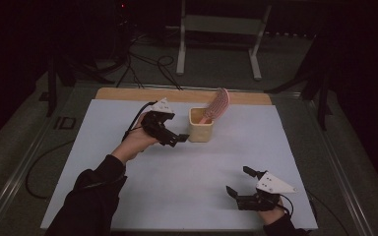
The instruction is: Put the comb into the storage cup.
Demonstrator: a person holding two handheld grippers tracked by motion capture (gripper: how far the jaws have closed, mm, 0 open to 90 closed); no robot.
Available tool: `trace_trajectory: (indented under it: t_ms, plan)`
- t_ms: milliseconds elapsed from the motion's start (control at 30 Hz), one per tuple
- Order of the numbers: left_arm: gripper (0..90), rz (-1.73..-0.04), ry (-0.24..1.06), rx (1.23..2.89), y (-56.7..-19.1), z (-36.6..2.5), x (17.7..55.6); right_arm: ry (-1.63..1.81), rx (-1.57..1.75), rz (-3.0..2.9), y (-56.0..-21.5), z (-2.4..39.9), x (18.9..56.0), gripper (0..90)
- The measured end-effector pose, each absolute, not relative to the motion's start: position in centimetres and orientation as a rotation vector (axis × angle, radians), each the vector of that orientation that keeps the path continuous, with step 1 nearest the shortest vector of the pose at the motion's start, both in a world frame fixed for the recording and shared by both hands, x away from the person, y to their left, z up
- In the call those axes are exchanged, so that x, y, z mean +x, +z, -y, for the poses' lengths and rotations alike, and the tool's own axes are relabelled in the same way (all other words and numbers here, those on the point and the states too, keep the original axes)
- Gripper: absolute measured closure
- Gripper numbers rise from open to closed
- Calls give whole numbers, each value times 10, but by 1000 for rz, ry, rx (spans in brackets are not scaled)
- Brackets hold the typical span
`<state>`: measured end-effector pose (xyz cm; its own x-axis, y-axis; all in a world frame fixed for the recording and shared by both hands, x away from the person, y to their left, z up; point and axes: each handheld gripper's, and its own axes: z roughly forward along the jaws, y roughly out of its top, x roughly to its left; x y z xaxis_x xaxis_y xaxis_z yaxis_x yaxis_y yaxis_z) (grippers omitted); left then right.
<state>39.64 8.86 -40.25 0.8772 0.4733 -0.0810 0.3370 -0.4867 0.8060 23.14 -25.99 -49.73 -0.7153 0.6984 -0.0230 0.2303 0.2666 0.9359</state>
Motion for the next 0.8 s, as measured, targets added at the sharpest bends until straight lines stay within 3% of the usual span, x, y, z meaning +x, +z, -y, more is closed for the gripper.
trace_trajectory:
  t_ms: [800]
  plan:
    - [0,-653,226,2120,-424,-157,349,1437,833,-2113,-497,258,232,100]
